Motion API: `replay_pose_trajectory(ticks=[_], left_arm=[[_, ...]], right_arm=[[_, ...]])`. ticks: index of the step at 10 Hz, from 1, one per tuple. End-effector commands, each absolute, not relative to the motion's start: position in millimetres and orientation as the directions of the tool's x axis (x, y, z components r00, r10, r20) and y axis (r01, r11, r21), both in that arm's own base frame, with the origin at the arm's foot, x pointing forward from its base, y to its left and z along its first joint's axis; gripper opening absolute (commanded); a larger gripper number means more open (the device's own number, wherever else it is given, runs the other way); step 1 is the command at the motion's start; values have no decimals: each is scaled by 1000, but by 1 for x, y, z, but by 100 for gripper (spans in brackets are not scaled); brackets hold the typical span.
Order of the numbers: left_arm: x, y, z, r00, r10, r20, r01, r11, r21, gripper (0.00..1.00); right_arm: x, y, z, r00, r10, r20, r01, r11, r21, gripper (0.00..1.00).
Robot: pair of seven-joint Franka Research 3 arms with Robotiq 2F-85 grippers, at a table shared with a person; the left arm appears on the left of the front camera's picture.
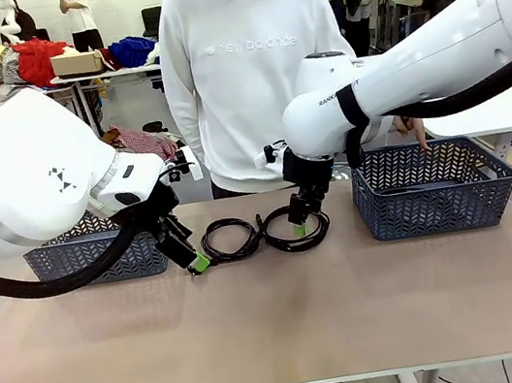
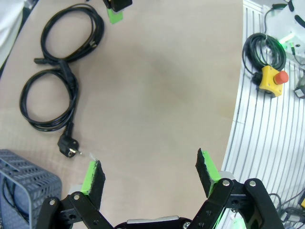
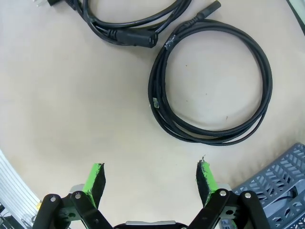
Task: Organize the cables according to human instructions.
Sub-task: Pick up a bundle of cables and place it in the basket indicated by the human.
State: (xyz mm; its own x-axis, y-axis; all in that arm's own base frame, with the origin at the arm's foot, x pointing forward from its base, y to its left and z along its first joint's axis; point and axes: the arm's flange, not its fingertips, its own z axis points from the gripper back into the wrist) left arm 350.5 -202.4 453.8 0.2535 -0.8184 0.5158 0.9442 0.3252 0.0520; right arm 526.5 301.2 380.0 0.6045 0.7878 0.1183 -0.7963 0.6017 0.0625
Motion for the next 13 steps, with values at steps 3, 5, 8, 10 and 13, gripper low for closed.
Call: replay_pose_trajectory(ticks=[3,5,8,10,13], left_arm=[[349,-201,452,257,-817,516,942,330,54,100],[349,-201,452,257,-817,516,942,330,54,100],[349,-201,452,257,-817,516,942,330,54,100],[349,-201,452,257,-817,516,942,330,54,100],[349,-201,452,257,-817,516,942,330,54,100]], right_arm=[[525,300,382,604,788,119,-796,602,58,100],[525,300,382,604,788,119,-796,602,58,100],[540,317,371,624,773,115,-781,621,68,100],[550,332,360,626,768,130,-779,624,64,100],[562,348,344,631,770,92,-775,629,54,100]])
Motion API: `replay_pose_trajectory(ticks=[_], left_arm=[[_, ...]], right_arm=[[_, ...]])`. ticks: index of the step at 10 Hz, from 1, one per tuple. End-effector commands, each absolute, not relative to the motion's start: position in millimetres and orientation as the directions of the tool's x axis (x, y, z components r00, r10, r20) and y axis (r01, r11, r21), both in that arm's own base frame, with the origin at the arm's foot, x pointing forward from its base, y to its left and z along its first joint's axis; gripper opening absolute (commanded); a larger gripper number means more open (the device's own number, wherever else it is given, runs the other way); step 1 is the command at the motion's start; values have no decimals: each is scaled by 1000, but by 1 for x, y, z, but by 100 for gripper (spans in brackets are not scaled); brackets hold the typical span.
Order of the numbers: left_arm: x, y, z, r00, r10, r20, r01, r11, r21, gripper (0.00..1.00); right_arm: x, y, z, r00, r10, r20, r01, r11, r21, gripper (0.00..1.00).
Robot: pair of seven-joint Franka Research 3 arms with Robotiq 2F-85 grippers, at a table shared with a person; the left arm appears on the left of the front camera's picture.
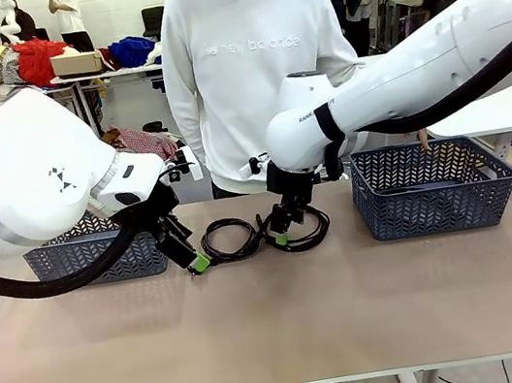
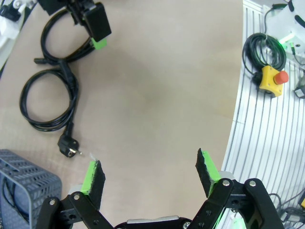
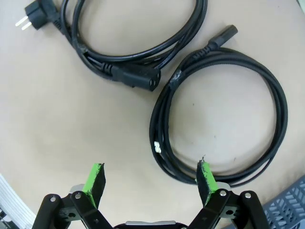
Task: Organize the cables according to human instructions.
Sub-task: Pick up a bundle of cables and place it in the basket indicated by the human.
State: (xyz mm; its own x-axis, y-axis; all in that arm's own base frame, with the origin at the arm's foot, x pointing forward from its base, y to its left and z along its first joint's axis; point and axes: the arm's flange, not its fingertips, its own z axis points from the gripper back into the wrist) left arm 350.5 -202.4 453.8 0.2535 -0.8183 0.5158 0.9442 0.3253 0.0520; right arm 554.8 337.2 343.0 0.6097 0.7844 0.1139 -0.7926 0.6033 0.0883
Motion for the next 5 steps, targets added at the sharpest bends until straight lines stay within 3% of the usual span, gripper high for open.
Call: replay_pose_trajectory(ticks=[1,5], left_arm=[[349,-201,452,257,-817,516,942,330,54,100],[349,-201,452,257,-817,516,942,330,54,100]], right_arm=[[566,355,340,638,766,77,-770,636,53,100],[579,370,330,666,742,75,-746,664,49,100]])
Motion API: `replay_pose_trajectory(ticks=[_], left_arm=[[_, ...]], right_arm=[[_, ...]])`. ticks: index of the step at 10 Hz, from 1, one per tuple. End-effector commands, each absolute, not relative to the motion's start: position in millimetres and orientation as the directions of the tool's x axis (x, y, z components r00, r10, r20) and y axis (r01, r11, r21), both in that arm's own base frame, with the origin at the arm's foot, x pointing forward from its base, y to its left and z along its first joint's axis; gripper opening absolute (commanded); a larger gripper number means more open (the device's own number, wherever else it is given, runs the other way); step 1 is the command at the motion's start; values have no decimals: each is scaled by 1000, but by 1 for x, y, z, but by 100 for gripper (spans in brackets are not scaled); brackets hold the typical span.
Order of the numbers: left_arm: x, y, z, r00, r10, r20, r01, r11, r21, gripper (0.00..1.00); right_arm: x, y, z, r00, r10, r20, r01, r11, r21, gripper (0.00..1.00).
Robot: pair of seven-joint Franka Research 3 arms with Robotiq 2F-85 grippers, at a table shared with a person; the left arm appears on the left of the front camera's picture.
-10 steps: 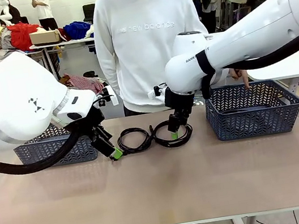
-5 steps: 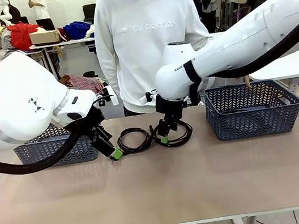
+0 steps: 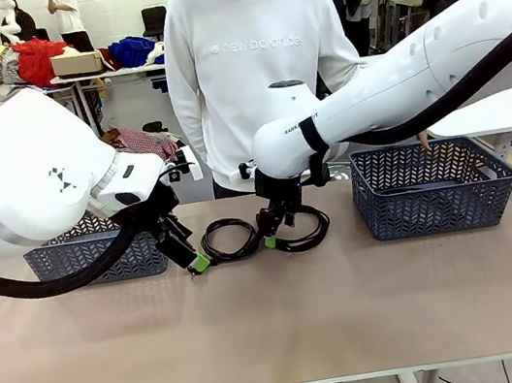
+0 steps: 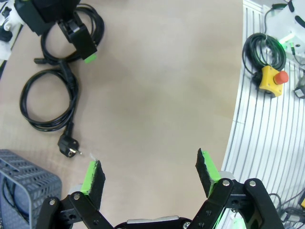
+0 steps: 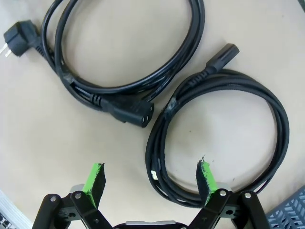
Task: Organize the cables according to human instructions.
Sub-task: Pick up a bundle of cables and place it in the basket indicated by the human.
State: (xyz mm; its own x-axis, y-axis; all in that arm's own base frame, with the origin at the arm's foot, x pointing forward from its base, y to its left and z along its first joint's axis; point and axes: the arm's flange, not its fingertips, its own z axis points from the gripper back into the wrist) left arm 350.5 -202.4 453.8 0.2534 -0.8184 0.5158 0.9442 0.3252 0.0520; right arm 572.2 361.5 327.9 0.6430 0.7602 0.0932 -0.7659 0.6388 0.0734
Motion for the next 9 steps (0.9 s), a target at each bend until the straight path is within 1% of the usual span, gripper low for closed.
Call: replay_pose_trajectory(ticks=[1,3,9], left_arm=[[349,-201,452,257,-817,516,942,330,54,100],[349,-201,452,257,-817,516,942,330,54,100],[349,-201,452,257,-817,516,942,330,54,100]], right_arm=[[584,370,324,677,732,71,-735,676,46,100],[587,367,319,685,726,61,-729,683,54,100],[591,379,315,716,697,25,-698,716,13,100]])
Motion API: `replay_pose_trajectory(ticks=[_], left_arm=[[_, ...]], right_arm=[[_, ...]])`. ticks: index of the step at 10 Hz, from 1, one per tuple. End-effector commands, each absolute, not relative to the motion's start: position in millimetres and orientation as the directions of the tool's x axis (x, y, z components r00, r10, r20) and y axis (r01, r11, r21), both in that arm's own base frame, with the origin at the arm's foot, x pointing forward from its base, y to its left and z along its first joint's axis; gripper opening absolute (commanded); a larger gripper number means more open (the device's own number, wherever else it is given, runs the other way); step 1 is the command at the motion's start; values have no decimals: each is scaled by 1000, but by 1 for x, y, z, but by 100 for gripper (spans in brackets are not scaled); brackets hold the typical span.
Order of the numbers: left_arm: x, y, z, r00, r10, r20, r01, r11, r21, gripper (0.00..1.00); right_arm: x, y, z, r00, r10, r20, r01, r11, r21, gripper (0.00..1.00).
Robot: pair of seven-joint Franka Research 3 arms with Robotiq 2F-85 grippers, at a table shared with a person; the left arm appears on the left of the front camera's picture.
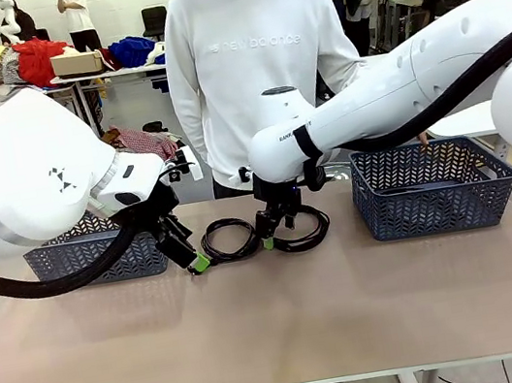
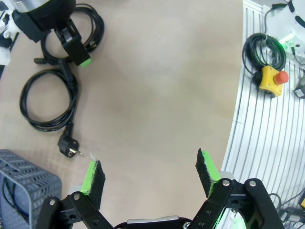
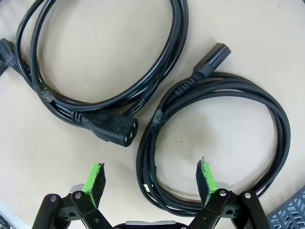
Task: Organize the cables according to human instructions.
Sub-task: Pick up a bundle of cables and place it in the basket indicated by the human.
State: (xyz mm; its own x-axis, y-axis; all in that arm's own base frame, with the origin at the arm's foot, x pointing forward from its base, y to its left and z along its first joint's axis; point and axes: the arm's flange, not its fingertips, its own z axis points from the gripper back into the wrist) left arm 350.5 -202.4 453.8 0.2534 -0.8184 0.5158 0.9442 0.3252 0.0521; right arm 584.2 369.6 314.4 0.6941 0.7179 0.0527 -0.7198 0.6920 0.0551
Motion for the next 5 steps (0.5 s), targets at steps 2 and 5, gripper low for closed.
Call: replay_pose_trajectory(ticks=[2,5], left_arm=[[349,-201,452,257,-817,516,942,330,54,100],[349,-201,452,257,-817,516,942,330,54,100]], right_arm=[[593,382,313,727,686,12,-686,727,-6,100],[594,383,312,746,666,-2,-666,745,-36,100]])
